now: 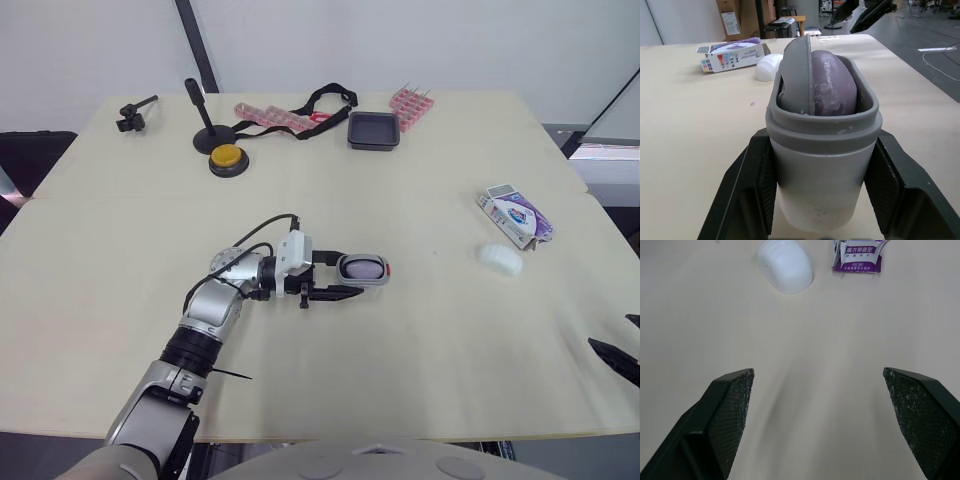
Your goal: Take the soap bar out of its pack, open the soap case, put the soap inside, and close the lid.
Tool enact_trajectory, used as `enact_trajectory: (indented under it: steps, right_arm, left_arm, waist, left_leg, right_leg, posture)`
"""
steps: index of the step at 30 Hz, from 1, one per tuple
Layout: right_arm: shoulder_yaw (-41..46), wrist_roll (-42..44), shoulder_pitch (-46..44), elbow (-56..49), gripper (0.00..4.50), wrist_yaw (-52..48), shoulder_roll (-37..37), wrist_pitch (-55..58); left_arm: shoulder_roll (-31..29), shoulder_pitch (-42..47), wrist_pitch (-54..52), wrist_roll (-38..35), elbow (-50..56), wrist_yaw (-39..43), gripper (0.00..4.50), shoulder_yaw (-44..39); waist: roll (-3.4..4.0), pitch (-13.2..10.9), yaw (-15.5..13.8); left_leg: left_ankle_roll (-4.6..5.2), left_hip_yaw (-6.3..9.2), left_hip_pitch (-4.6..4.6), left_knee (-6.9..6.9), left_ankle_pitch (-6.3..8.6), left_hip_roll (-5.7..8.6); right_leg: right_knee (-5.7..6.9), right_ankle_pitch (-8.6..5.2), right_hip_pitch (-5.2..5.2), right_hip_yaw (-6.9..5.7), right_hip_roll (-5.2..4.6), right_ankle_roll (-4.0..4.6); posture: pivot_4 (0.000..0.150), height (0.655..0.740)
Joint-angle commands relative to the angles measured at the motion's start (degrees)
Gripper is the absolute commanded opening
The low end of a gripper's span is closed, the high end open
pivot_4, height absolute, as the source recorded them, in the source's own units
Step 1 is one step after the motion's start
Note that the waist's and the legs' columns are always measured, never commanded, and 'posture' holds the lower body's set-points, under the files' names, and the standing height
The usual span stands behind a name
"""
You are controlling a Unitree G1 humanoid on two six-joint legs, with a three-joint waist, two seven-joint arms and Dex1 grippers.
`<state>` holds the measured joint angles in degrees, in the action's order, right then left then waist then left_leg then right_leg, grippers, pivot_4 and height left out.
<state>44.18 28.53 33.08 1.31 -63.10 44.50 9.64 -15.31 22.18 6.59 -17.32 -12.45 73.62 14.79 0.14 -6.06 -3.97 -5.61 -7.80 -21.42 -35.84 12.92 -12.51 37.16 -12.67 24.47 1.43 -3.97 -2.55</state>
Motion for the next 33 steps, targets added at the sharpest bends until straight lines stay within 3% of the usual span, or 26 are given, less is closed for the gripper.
enact_trajectory:
  steps: [1,7,9,13,20,27,33]
  right_arm:
    - [0.6,-2.0,-1.9,1.6,4.45,-1.2,7.2,2.3]
    - [-5.4,-3.3,-8.3,-1.5,4.45,-4.5,26.2,20.6]
    - [-11.8,-3.1,-13.9,-3.9,4.45,-3.7,33.9,27.3]
    - [-26.0,-0.2,-29.0,-7.8,4.45,-3.9,40.6,36.0]
    - [-50.0,-9.2,-55.0,-6.7,4.45,-5.8,36.3,40.2]
    - [-61.1,-15.6,-64.8,-1.9,4.45,-7.6,27.8,40.6]
    - [-64.4,-18.5,-68.8,2.5,4.45,-9.3,23.0,39.7]
  left_arm:
    - [-0.1,-0.5,-0.3,-1.2,2.5,-0.1,1.90,-0.2]
    - [-0.2,-1.6,0.0,-0.3,2.3,-0.3,1.90,0.2]
    - [-0.1,-1.4,-0.2,-0.3,2.4,-0.7,1.90,0.2]
    - [0.2,-1.0,-0.3,-0.2,2.1,-1.2,1.90,0.4]
    - [0.4,-1.7,0.2,-0.3,1.4,-1.0,1.90,0.8]
    - [0.6,-1.7,0.0,-0.2,1.9,-1.4,1.90,1.1]
    - [0.5,-1.2,-0.4,-0.6,2.4,-1.4,1.90,1.2]
  waist:
    - [0.04,0.0,-0.1]
    - [0.20,0.0,0.0]
    - [0.44,0.1,0.0]
    - [0.48,0.1,-0.6]
    - [0.36,0.0,-1.0]
    - [0.34,0.0,-1.0]
    - [0.35,0.0,-1.1]
  left_leg:
    - [0.02,-0.01,0.00,-0.01,0.00,0.02]
    - [0.08,-0.02,0.03,-0.03,-0.01,0.05]
    - [0.10,-0.03,0.03,-0.04,-0.02,0.04]
    - [0.15,0.05,0.03,-0.08,-0.05,-0.04]
    - [0.62,-0.08,-0.10,-0.50,0.09,-0.03]
    - [0.64,-0.40,-0.08,-0.58,0.09,-0.04]
    - [0.64,-0.49,-0.09,-0.61,0.09,-0.05]
  right_leg:
    - [0.00,0.00,0.00,0.00,0.01,0.00]
    - [0.02,0.01,-0.02,0.03,0.11,-0.01]
    - [0.03,0.01,-0.03,0.03,0.13,-0.01]
    - [0.08,0.00,-0.01,-0.02,0.17,0.00]
    - [0.16,-0.01,0.20,-0.13,0.05,0.01]
    - [0.33,-0.01,0.32,0.02,-0.03,0.02]
    - [0.41,-0.01,0.38,0.05,-0.03,0.02]
  posture:
    - [0.150,0.7291]
    - [0.150,0.7291]
    - [0.150,0.7291]
    - [0.150,0.7291]
    - [0.150,0.7291]
    - [0.150,0.7291]
    - [0.150,0.7291]
